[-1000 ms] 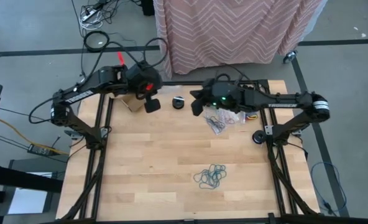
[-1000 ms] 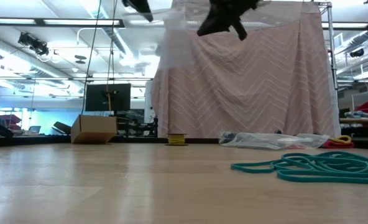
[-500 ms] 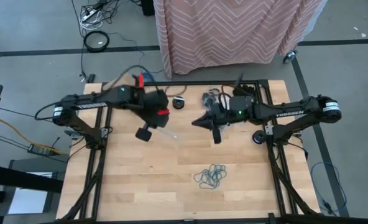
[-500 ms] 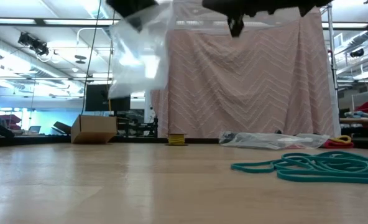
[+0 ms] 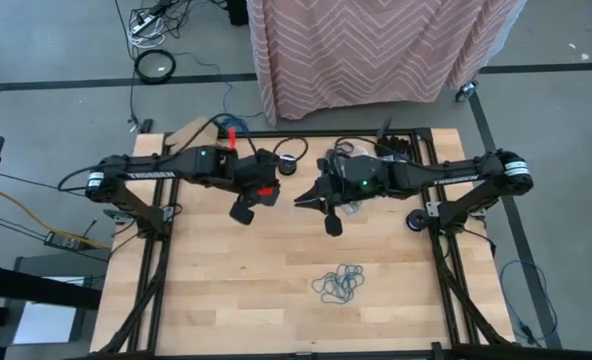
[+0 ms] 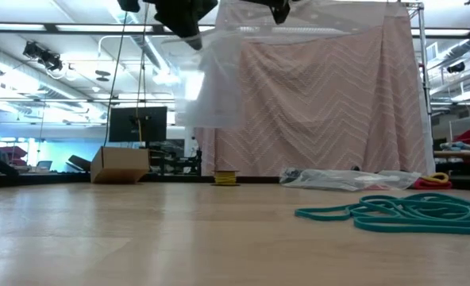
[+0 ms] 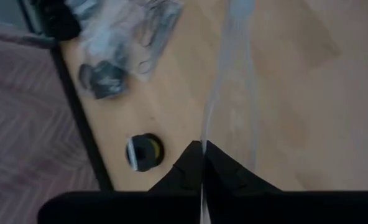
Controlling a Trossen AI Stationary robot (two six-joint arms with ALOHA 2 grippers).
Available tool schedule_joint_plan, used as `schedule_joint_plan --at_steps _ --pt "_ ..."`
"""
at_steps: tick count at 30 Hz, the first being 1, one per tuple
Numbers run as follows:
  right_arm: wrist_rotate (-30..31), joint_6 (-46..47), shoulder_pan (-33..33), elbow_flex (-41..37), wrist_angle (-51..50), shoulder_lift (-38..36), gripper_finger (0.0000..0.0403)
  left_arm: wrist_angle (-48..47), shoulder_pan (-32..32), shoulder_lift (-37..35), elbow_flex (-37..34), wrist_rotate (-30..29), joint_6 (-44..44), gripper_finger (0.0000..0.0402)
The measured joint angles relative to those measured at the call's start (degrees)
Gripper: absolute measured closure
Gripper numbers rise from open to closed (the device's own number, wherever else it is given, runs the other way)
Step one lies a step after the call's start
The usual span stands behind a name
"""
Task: Sort rubber bands
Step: Open the transparent zip bag
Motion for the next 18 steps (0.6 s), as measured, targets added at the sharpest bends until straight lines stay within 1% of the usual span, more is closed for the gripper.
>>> schedule_joint_plan --at_steps 5,8,10,13,15,18 --pt "-3.39 -0.35 -0.54 0.0 -0.64 -0.25 0.0299 0.26 0.17 0.0 2.16 -3.19 -0.12 0.0382" --pt "-3.5 -0.25 -0.56 -0.01 -1.31 0.14 0.0257 1.38 0.48 -0.02 3.56 -3.99 -0.21 0.0381" --pt "-1.4 0.38 -0.54 -0.07 -2.5 0.16 0.0235 1.3 0.56 -0.02 4.52 -4.29 -0.47 0.0381" --pt "1.83 1.12 -0.83 -0.07 -3.83 0.15 0.0211 1.14 0.52 -0.07 5.65 -4.28 -0.62 0.0381" --pt "3.67 1.18 -0.95 -0.07 -3.66 0.15 0.0204 1.05 0.49 -0.07 6.0 -4.19 -1.07 0.0381" --pt "7.28 1.21 -0.93 -0.07 -4.07 0.14 0.0202 0.96 0.51 -0.07 6.05 -4.2 -2.15 0.0381"
